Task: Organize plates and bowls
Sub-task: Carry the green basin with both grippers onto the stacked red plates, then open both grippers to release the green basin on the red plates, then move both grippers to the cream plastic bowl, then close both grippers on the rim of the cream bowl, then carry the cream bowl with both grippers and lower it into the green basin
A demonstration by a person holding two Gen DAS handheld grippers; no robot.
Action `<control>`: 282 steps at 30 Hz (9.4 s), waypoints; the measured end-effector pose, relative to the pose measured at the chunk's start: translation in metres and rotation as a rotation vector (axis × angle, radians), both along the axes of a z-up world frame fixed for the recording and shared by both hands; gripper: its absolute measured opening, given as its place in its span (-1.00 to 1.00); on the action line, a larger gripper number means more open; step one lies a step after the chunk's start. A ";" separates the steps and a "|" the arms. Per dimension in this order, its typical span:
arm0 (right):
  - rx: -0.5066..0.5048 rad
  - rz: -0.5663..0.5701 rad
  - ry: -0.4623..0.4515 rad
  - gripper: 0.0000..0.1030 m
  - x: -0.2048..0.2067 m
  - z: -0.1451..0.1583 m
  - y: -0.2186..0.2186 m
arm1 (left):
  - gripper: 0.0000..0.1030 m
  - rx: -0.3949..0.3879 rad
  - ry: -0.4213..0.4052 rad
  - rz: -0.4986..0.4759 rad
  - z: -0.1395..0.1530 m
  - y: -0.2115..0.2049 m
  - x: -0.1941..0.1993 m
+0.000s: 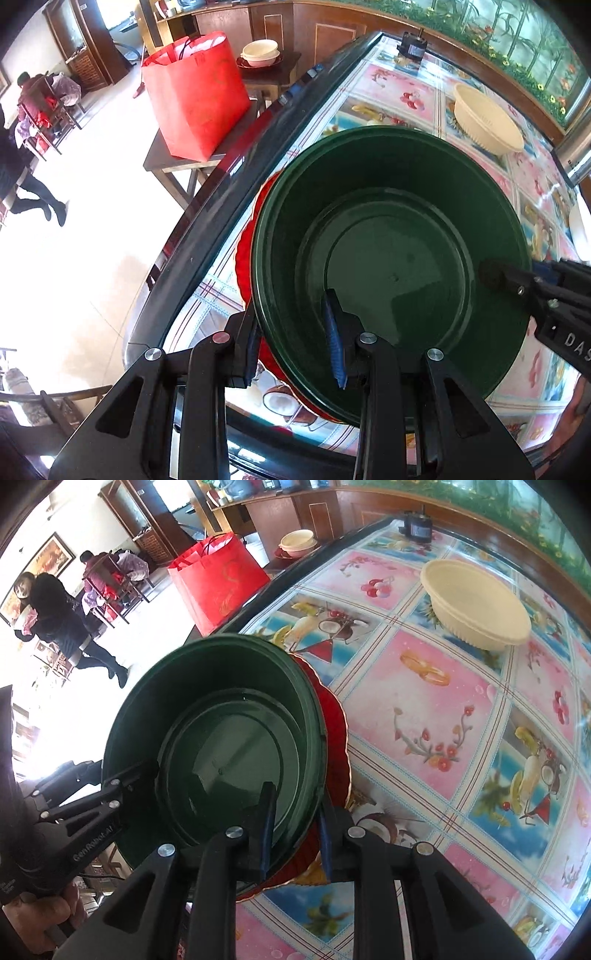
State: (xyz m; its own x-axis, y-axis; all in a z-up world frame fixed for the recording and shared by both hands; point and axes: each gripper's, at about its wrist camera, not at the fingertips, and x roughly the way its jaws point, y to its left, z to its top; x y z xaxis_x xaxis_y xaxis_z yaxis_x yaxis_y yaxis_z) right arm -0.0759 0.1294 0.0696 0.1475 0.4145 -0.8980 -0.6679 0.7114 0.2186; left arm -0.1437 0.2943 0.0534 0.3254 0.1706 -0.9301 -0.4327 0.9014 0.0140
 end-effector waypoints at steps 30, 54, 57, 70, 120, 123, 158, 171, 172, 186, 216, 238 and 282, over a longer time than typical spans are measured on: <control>0.065 -0.129 -0.023 0.18 0.020 0.035 -0.075 | 0.18 0.044 -0.218 -0.147 0.087 -0.071 0.057; 0.055 -0.278 -0.033 0.33 0.045 0.041 -0.168 | 0.18 -0.028 -0.229 -0.293 0.087 -0.161 0.104; 0.051 -0.295 -0.028 0.33 0.047 0.040 -0.179 | 0.18 -0.040 -0.239 -0.309 0.090 -0.172 0.107; 0.047 -0.385 -0.032 0.34 0.055 0.043 -0.231 | 0.18 -0.064 -0.264 -0.391 0.100 -0.226 0.124; 0.036 -0.416 -0.008 0.43 0.093 0.029 -0.245 | 0.18 -0.096 -0.172 -0.357 0.059 -0.228 0.165; 0.036 -0.412 -0.014 0.43 0.093 0.030 -0.243 | 0.18 -0.103 -0.169 -0.344 0.057 -0.224 0.167; 0.111 -0.366 0.017 0.53 0.241 0.009 -0.138 | 0.18 -0.034 -0.116 -0.063 0.014 -0.085 0.305; 0.123 -0.366 0.081 0.53 0.266 -0.018 -0.125 | 0.18 -0.064 -0.060 -0.042 -0.015 -0.074 0.332; 0.125 -0.360 0.080 0.53 0.266 -0.018 -0.125 | 0.18 -0.067 -0.060 -0.044 -0.015 -0.075 0.333; 0.055 -0.307 0.029 -0.52 0.268 -0.020 -0.113 | -0.09 -0.093 -0.008 -0.070 -0.032 -0.083 0.339; 0.054 -0.270 -0.038 -0.68 0.134 0.043 -0.175 | -0.53 -0.116 -0.132 -0.183 0.039 -0.158 0.179; 0.109 -0.030 -0.061 -0.67 0.018 0.076 -0.074 | -0.53 -0.075 -0.142 0.011 0.070 -0.044 0.025; -0.061 0.079 -0.150 -0.39 -0.016 0.028 0.013 | -0.51 0.041 -0.051 0.009 0.024 -0.011 0.011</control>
